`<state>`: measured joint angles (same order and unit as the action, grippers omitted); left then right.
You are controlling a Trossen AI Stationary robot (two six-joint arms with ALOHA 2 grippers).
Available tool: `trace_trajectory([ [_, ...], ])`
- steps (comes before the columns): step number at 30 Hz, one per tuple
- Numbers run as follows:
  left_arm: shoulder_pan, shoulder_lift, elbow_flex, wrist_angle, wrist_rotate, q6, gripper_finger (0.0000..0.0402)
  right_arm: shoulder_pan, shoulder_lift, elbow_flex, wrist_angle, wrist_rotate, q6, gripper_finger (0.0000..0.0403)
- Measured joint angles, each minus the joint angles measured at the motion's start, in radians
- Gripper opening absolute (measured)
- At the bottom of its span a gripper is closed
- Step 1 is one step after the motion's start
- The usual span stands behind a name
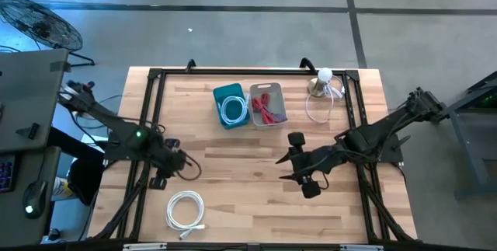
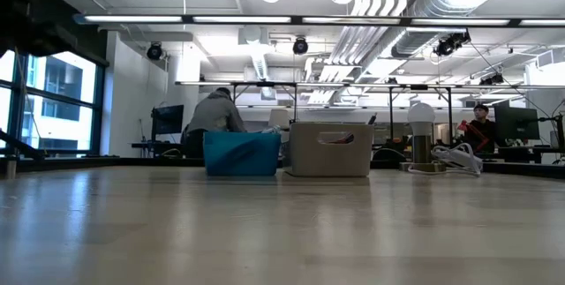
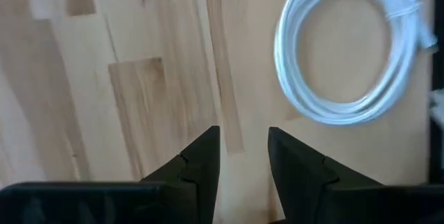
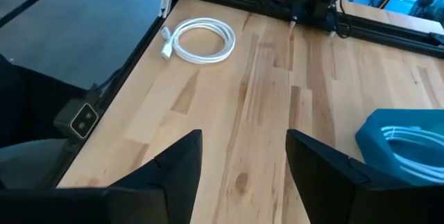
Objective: Pick & Place USB Port
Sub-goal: Put the white HDMI cable into the blue bin
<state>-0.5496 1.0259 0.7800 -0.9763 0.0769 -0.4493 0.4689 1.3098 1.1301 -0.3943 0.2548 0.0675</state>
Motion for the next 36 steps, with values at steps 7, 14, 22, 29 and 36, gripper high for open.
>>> trace_trajectory([
  [7, -0.066, 0.121, -0.048, 0.194, -0.006, 0.006, 0.0119, 0.016, 0.0, 0.0, 0.002, 0.009, 0.009, 0.0201],
  [14, -0.08, 0.249, -0.048, 0.385, 0.016, -0.066, 0.0123, 0.034, 0.0, 0.0, 0.003, 0.01, 0.02, 0.0201],
  [22, -0.08, 0.347, -0.048, 0.386, 0.048, -0.082, 0.0162, 0.046, 0.0, 0.0, 0.005, 0.025, 0.027, 0.0201],
  [29, -0.08, 0.364, -0.048, 0.468, 0.06, -0.075, 0.0211, 0.061, 0.007, 0.0, 0.006, 0.026, 0.033, 0.0201],
  [36, -0.079, 0.364, -0.048, 0.467, 0.037, -0.072, 0.0215, 0.078, 0.039, 0.0, 0.01, 0.026, 0.03, 0.0201],
])
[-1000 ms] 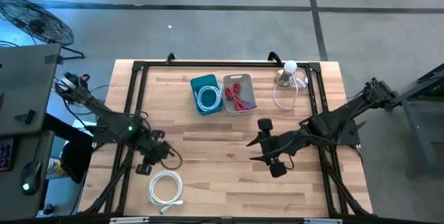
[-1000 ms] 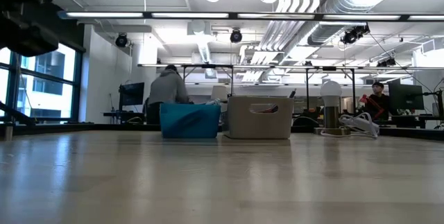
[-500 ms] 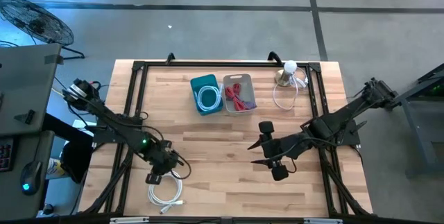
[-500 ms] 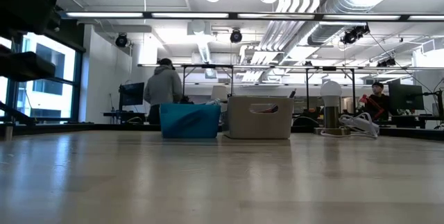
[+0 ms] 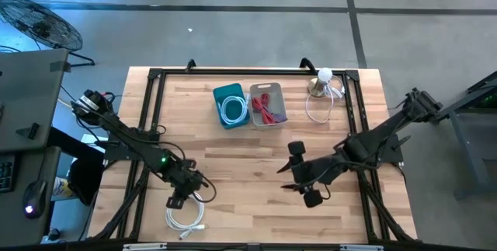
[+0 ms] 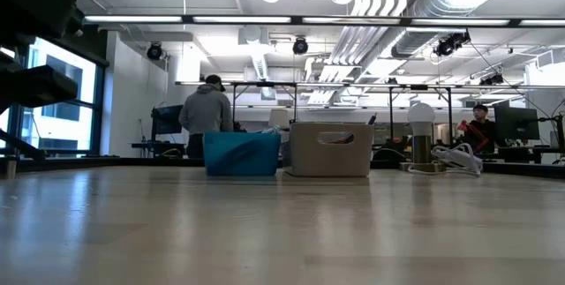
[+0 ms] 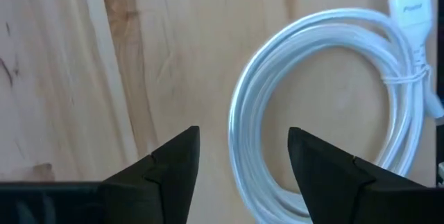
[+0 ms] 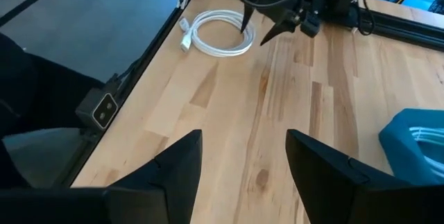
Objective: Pick & Place USB Port
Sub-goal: Put the white HDMI cable into the blue bin
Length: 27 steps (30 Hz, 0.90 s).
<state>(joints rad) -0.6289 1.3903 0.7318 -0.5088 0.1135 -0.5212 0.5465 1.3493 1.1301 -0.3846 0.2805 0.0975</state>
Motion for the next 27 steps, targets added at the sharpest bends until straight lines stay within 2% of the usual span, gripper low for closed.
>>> trace_trajectory([
  [11, 0.0, 0.008, 0.0, -0.01, -0.025, 0.019, 0.0215, 0.0, 0.028, 0.0, 0.001, 0.002, 0.023, 0.0201],
  [27, 0.0, 0.077, 0.0, 0.002, 0.012, 0.018, 0.0215, 0.0, 0.028, 0.0, 0.001, 0.001, 0.026, 0.0201],
])
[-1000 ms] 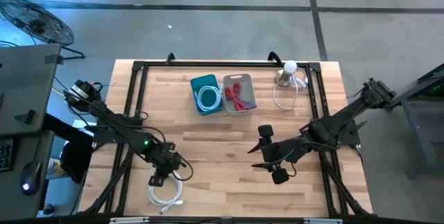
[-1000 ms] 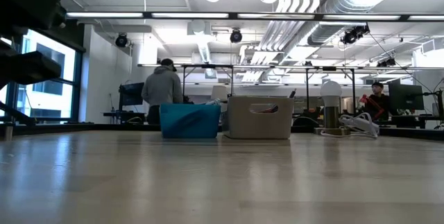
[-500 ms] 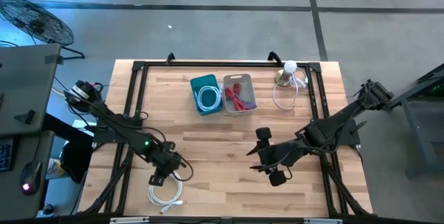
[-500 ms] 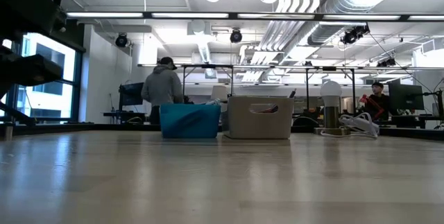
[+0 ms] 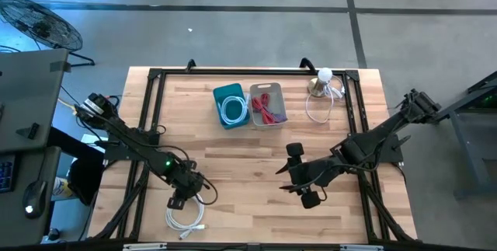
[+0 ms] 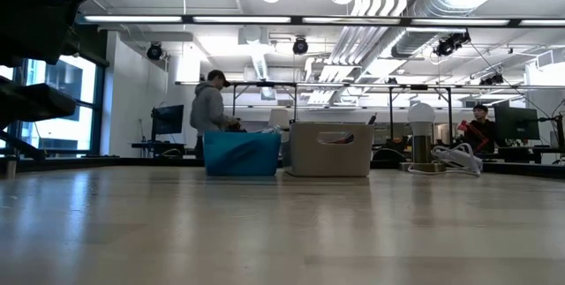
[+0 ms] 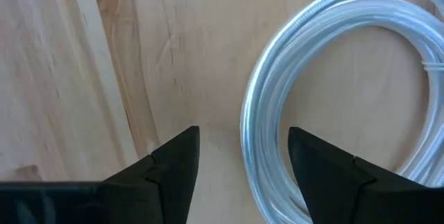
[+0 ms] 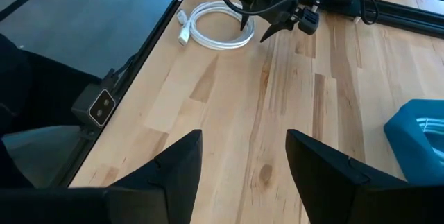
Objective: Pick & Place USB Port
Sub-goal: Put the white HDMI cable into the blue bin
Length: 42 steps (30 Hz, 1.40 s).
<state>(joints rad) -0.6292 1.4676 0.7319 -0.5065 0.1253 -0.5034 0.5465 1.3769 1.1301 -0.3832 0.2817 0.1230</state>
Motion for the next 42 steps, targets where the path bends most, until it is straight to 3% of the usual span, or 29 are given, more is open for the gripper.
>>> trace_trajectory([
  [12, 0.001, 0.064, 0.003, 0.035, 0.021, -0.001, 0.0215, 0.0, 0.0, 0.0, 0.0, 0.0, 0.0, 0.0201],
  [25, 0.0, 0.07, 0.002, 0.034, -0.027, 0.006, 0.0213, 0.0, 0.0, 0.0, 0.0, -0.003, 0.01, 0.0201],
  [29, 0.0, 0.071, 0.002, 0.013, -0.035, 0.005, 0.016, 0.0, 0.0, 0.0, 0.0, -0.003, 0.011, 0.0201],
  [33, 0.002, 0.071, 0.002, -0.017, -0.05, 0.004, 0.0031, 0.0, 0.0, 0.0, 0.0, -0.002, 0.019, 0.0201],
  [42, -0.001, 0.072, 0.013, -0.023, -0.123, 0.029, 0.0018, 0.0, 0.0, 0.0, 0.0, 0.003, 0.05, 0.0201],
])
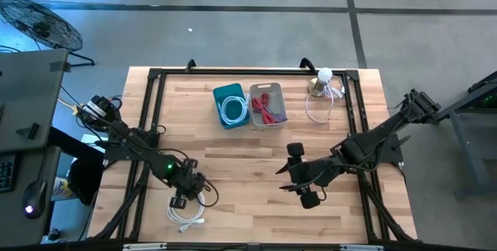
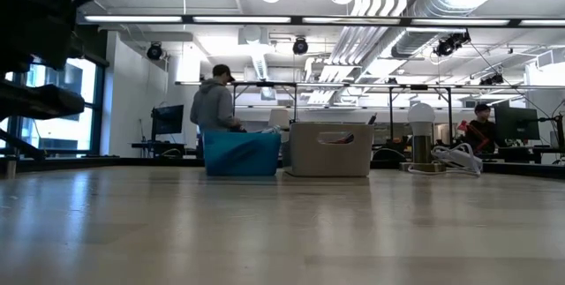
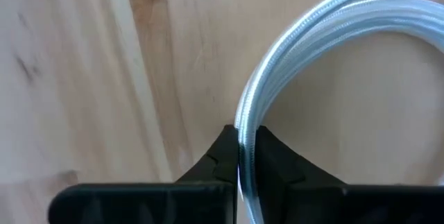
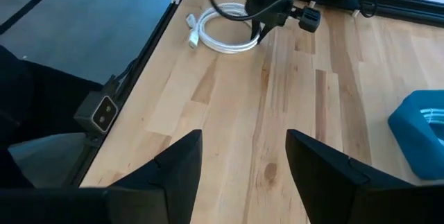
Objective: Pick & Place USB Port
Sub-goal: Put the white HDMI cable into the blue bin
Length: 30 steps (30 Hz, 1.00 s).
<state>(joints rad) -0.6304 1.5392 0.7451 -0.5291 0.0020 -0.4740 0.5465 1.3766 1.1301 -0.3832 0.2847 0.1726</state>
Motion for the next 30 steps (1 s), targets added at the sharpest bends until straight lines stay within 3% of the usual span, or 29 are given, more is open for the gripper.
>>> trace_trajectory([
  [14, 0.002, -0.096, 0.22, -0.148, -0.39, 0.242, 0.0008, 0.0, 0.0, 0.0, 0.052, 0.025, -0.049, 0.0201],
  [24, 0.002, -0.254, 0.258, -0.169, -0.848, 0.403, 0.0008, 0.014, 0.0, 0.0, 0.063, 0.039, -0.062, 0.0201],
  [30, 0.003, -0.334, 0.258, -0.171, -1.071, 0.55, 0.0008, 0.04, 0.0, 0.0, 0.074, 0.063, -0.084, 0.0201],
])
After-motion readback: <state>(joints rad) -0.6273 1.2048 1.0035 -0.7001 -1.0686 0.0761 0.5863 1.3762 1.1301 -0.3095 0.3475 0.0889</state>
